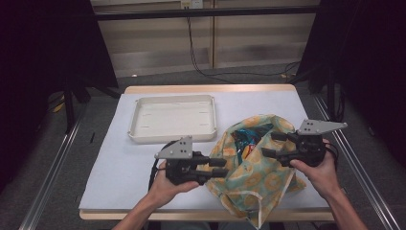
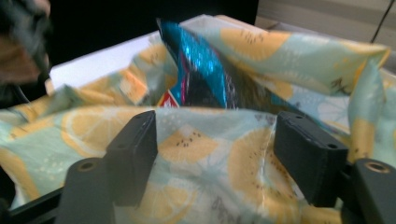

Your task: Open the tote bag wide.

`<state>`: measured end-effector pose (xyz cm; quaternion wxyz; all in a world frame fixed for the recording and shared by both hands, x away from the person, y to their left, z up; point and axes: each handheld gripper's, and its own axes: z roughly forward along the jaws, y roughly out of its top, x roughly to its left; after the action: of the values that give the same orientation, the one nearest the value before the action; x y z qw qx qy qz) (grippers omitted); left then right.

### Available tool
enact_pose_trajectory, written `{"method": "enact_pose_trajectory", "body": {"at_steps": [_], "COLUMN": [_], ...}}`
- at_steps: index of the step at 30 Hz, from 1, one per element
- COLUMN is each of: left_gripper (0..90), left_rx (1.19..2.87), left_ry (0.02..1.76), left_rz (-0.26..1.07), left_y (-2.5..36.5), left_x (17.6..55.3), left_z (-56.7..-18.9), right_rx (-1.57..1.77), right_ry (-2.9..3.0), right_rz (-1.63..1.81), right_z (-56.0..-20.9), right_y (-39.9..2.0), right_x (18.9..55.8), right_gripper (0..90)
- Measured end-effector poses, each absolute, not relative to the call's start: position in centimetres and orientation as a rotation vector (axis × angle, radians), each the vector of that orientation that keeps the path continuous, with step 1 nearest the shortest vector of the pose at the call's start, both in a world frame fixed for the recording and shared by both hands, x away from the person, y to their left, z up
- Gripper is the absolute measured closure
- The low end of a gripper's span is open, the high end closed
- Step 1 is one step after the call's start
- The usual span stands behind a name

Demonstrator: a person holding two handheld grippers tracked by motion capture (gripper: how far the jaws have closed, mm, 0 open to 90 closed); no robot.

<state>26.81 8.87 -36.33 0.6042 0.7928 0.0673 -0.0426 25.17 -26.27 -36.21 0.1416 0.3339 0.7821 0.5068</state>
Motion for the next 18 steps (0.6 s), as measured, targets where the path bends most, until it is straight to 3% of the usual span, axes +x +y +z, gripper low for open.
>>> {"method": "enact_pose_trajectory", "body": {"at_steps": [6, 10, 13, 15, 18], "left_gripper": [64.9, 66.7, 62.5, 59.6, 61.0], "left_rx": [1.871, 1.896, 1.952, 1.956, 1.968], "left_ry": [0.275, 0.328, 0.336, 0.347, 0.352], "left_rz": [-0.071, -0.037, -0.015, -0.02, -0.029], "left_y": [7.8, 7.3, 6.8, 6.7, 6.5], "left_x": [30.6, 31.6, 31.7, 31.8, 31.8], "left_z": [-38.5, -39.9, -40.8, -41.2, -41.6], "right_rx": [0.971, 0.983, 0.988, 0.984, 0.984], "right_ry": [2.275, 2.297, 2.318, 2.322, 2.323], "right_rz": [1.443, 1.42, 1.389, 1.378, 1.36], "right_z": [-37.2, -38.2, -38.9, -39.2, -39.8], "right_y": [-26.4, -26.5, -26.4, -26.3, -26.1], "right_x": [24.8, 24.7, 24.6, 24.5, 24.5], "right_gripper": [26.9, 27.0, 28.9, 32.4, 45.8]}}
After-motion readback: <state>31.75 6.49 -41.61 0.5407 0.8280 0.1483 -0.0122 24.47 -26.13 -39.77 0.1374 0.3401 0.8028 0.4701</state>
